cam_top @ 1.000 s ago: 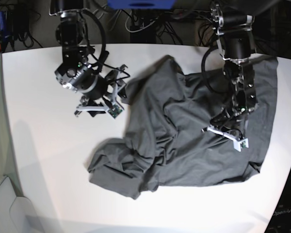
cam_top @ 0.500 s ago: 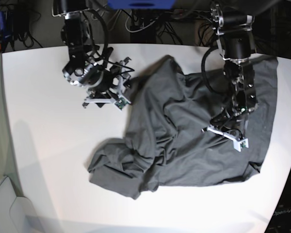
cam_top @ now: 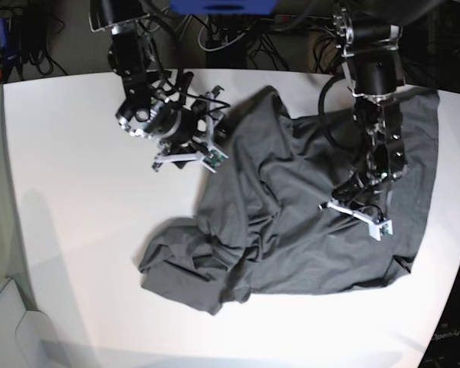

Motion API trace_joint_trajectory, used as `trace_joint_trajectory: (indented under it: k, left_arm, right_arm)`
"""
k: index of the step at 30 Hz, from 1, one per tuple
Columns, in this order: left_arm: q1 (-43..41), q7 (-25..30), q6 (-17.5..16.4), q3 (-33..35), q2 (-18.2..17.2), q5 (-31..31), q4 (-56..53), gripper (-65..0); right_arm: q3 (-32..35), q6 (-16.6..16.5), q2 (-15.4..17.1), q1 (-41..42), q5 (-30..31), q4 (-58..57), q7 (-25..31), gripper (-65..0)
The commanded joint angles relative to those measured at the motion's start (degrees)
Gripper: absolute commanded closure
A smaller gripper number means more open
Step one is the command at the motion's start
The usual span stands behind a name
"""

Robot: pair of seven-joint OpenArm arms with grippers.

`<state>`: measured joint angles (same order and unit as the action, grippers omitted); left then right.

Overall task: Layout the t-shirt on the table in an organized manner, then fold the t-shirt properly
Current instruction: 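Drag the grasped fabric with the right gripper away from the left gripper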

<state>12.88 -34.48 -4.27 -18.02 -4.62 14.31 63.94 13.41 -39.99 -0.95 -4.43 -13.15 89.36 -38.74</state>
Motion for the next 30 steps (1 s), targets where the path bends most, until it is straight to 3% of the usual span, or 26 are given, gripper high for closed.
trace_joint_trajectory:
  k: [1,6,8,11,13,14,23,30]
  left_arm:
    - [1.23,0.59,-0.25,-0.13,-0.26,0.16,0.72,-6.3]
    - [1.23,0.59,-0.25,-0.13,-0.26,0.16,0.72,-6.3]
    - [1.23,0.59,-0.25,-0.13,-0.26,0.16,0.72,-6.3]
    - [1.23,0.59,-0.34,-0.13,-0.26,0.16,0.72,-6.3]
    - [1.23,0.59,-0.34,-0.13,-0.26,0.16,0.72,-6.3]
    - [1.23,0.59,-0.34,-0.13,-0.26,0.16,0.72,-6.3]
    - [1.23,0.59,-0.43,-0.13,-0.26,0.16,1.16,-6.3]
    - [2.72,0.59,-0.43,0.04,-1.05,0.16,0.72,-6.3]
  right_arm:
    - [1.05,-0.01,-0.24,0.60,-0.17,-0.53,0.10,-34.0]
    - [3.78,-0.01,-0.06,1.83,-0.17,-4.13,0.10,-33.8]
    - [3.78,-0.01,-0.06,1.83,-0.17,-4.31,0.10,-30.7]
    - [3.78,-0.01,-0.06,2.01,-0.17,-4.31,-0.25,-15.8]
    - [3.25,-0.01,-0.06,2.62,-0.26,-4.40,-0.42,-1.5]
    - [3.07,-0.01,0.03,2.54,-0.26,-4.40,-0.51,0.0]
    - [-7.21,-0.01,2.75,-3.71,-0.08,-0.79,-1.74,0.0]
    - [-8.71,-0.01,2.93,-12.32,-0.17,10.02,-1.04,0.0]
